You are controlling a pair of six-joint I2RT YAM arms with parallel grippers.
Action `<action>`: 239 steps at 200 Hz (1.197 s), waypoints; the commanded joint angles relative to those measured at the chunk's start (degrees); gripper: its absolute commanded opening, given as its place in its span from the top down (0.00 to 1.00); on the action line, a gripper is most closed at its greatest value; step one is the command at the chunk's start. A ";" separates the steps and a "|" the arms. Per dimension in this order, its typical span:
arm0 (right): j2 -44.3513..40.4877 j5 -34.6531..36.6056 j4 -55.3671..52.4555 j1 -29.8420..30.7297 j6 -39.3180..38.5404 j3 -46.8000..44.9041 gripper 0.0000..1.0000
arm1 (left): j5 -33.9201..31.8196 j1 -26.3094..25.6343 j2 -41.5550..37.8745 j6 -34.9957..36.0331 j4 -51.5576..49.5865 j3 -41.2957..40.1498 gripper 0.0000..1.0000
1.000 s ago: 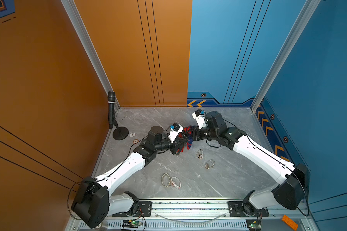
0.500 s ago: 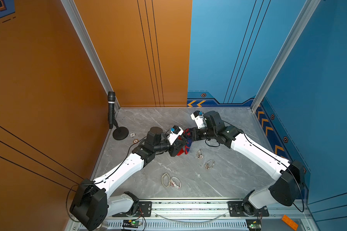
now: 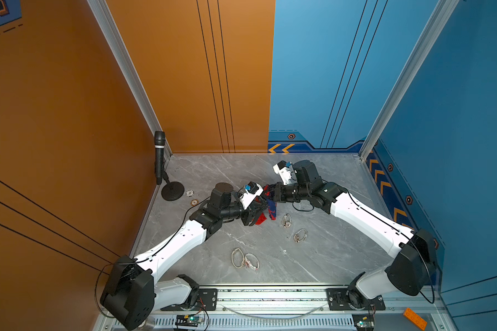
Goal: Wipe the watch dial
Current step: Wipe the dirt from the watch dial.
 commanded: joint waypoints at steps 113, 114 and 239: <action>1.46 -8.31 0.68 1.19 6.42 -2.45 1.00 | 1.15 -0.07 -0.54 0.43 8.22 -0.12 1.00; 1.50 -8.29 0.57 1.19 6.37 -2.55 1.00 | 1.17 0.00 -0.61 0.40 8.27 -0.10 1.00; 1.81 -10.07 -2.98 2.87 4.85 -0.71 1.00 | -0.04 -0.40 -1.49 -0.14 10.49 -2.28 1.00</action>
